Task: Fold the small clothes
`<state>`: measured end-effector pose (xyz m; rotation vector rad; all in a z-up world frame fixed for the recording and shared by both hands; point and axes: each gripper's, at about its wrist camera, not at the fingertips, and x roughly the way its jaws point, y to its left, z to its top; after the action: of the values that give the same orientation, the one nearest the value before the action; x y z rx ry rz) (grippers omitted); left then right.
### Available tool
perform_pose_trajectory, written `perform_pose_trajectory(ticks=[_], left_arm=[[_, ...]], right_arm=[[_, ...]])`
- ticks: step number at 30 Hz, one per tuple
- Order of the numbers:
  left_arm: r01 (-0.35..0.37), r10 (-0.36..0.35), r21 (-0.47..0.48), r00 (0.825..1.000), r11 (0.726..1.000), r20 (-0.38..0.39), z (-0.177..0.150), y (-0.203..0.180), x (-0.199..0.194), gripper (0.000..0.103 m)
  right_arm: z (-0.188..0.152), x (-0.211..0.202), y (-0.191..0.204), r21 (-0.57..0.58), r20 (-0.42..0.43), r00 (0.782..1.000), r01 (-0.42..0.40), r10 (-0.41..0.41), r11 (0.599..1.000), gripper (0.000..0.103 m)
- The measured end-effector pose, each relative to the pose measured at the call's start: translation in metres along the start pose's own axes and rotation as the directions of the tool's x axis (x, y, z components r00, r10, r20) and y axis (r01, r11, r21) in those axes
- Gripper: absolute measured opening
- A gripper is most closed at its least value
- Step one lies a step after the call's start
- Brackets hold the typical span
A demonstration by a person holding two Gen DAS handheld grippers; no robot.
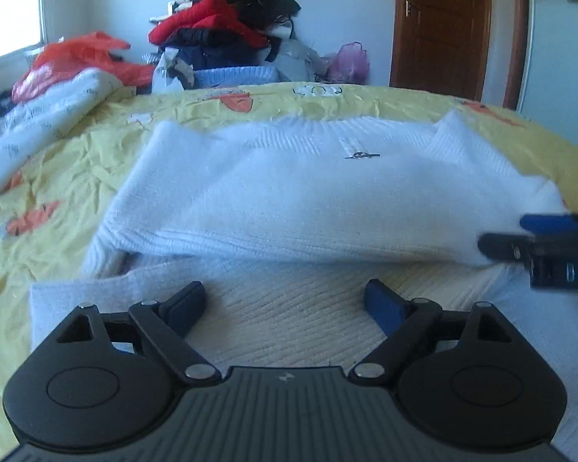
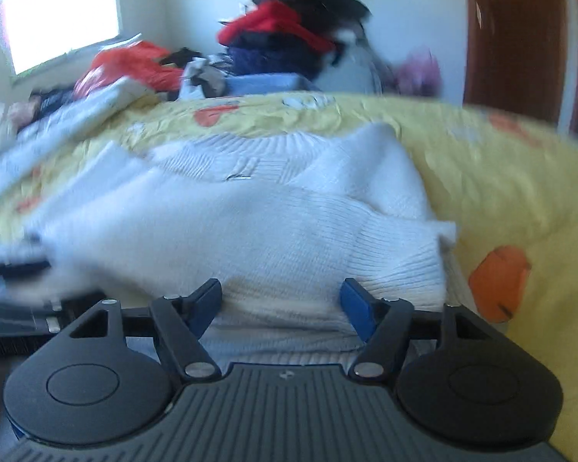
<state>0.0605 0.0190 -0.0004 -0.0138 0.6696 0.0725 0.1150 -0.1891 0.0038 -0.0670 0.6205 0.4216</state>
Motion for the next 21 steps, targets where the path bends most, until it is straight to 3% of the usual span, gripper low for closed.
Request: perform_pose_trajectory(ticks=[5, 6, 8, 11, 14, 16, 18, 21], left_arm=[[0.01, -0.01, 0.003, 1.0, 1.0, -0.002, -0.002, -0.001, -0.001, 0.094], [0.012, -0.012, 0.001, 1.0, 1.0, -0.002, -0.002, 0.0, -0.002, 0.094], [0.012, -0.012, 0.001, 1.0, 1.0, -0.001, -0.002, -0.003, -0.002, 0.094], [0.012, -0.012, 0.001, 1.0, 1.0, -0.002, -0.002, -0.002, -0.002, 0.094], [0.012, -0.012, 0.001, 1.0, 1.0, -0.002, -0.002, -0.002, -0.002, 0.094], [0.012, -0.012, 0.002, 1.0, 1.0, -0.002, -0.002, -0.002, -0.002, 0.095], [0.013, -0.013, 0.001, 1.0, 1.0, -0.002, -0.001, -0.002, -0.002, 0.095], [0.012, -0.012, 0.002, 1.0, 1.0, -0.002, -0.001, -0.002, -0.002, 0.095]], right_arm=[[-0.003, -0.007, -0.003, 0.005, 0.021, 1.0, -0.01, 0.01, 1.0, 0.077], [-0.003, -0.009, 0.0, -0.014, 0.016, 1.0, -0.011, 0.011, 1.0, 0.081], [-0.004, -0.01, 0.013, -0.094, -0.004, 1.0, -0.014, 0.013, 0.995, 0.101], [-0.009, -0.012, 0.03, -0.17, 0.043, 0.997, 0.068, -0.062, 0.983, 0.103], [-0.012, -0.017, 0.031, -0.156, 0.065, 0.995, 0.091, -0.081, 0.984, 0.103], [-0.013, -0.018, 0.023, -0.082, 0.023, 0.998, 0.065, -0.063, 0.995, 0.103], [-0.016, -0.017, 0.005, 0.07, -0.099, 0.995, -0.002, 0.009, 0.998, 0.102], [-0.031, -0.033, 0.011, -0.034, -0.122, 0.992, -0.015, 0.011, 0.999, 0.102]])
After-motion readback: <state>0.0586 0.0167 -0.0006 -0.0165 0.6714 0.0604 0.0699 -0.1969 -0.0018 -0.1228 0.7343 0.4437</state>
